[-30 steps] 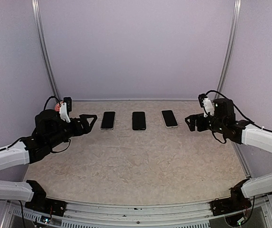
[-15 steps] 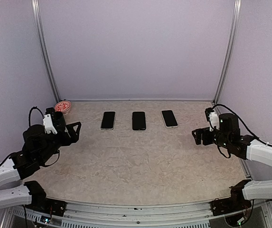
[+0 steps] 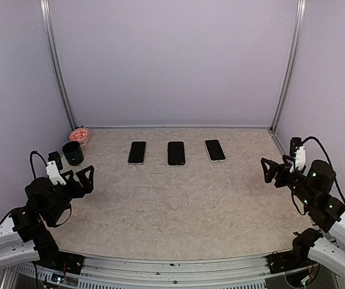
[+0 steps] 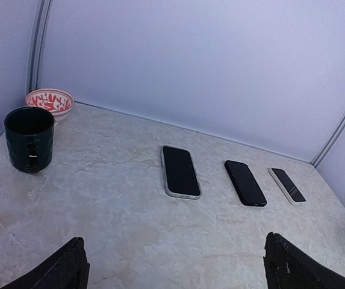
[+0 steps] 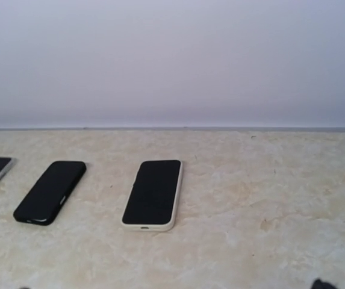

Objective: Put the phone into the phone case
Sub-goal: Reset both arms

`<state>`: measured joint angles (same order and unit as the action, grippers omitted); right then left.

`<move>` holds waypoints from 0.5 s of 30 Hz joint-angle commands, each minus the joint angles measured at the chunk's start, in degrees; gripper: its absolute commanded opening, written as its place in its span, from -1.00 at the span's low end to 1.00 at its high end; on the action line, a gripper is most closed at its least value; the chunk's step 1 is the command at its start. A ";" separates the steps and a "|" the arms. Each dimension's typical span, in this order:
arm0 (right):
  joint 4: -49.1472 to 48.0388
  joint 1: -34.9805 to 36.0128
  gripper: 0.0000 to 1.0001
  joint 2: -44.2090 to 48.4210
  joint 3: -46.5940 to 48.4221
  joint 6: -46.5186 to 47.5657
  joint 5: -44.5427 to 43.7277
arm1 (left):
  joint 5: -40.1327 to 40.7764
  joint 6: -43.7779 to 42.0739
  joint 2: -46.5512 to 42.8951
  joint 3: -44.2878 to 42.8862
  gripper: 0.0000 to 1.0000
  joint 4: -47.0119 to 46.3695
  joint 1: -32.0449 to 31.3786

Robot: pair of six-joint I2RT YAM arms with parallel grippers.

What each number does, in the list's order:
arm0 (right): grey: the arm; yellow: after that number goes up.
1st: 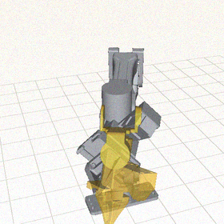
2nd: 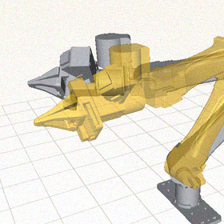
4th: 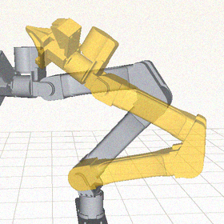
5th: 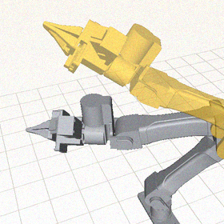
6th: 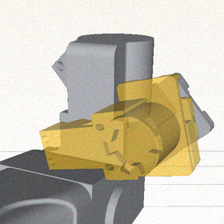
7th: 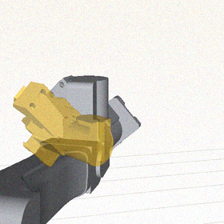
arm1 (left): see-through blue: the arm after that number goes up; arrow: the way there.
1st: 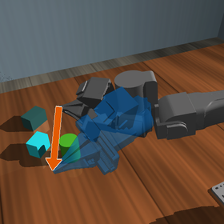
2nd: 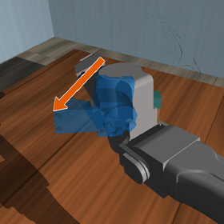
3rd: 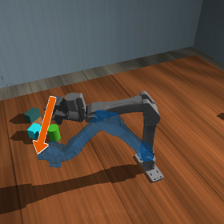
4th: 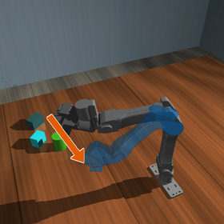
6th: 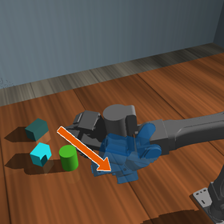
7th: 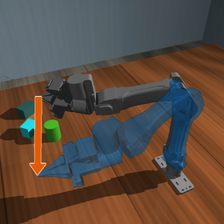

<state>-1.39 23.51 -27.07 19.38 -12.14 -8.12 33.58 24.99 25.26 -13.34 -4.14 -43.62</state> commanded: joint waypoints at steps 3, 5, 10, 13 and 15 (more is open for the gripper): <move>1.04 0.40 0.99 2.28 -1.60 -0.89 -0.41 | 6.55 -1.84 -7.74 4.62 0.98 -0.42 -2.05; 1.04 0.40 0.99 1.97 -1.47 -0.55 -0.87 | 7.43 -2.17 -10.45 6.02 0.98 -0.74 -2.09; 1.03 0.40 0.99 1.69 -1.69 -0.51 -3.02 | 8.62 -3.12 -14.60 8.53 0.98 -2.23 -2.08; 0.46 0.40 0.99 2.29 -2.54 -0.58 -4.62 | 8.50 -5.70 -14.73 8.65 0.98 -4.54 -2.06; -0.35 0.44 0.99 2.75 -2.99 0.34 -4.04 | 8.83 -7.25 -14.08 8.47 0.98 -5.70 -2.06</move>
<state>-0.40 23.51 -25.30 17.74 -12.69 -10.68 40.99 21.82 11.11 -4.86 -5.78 -45.43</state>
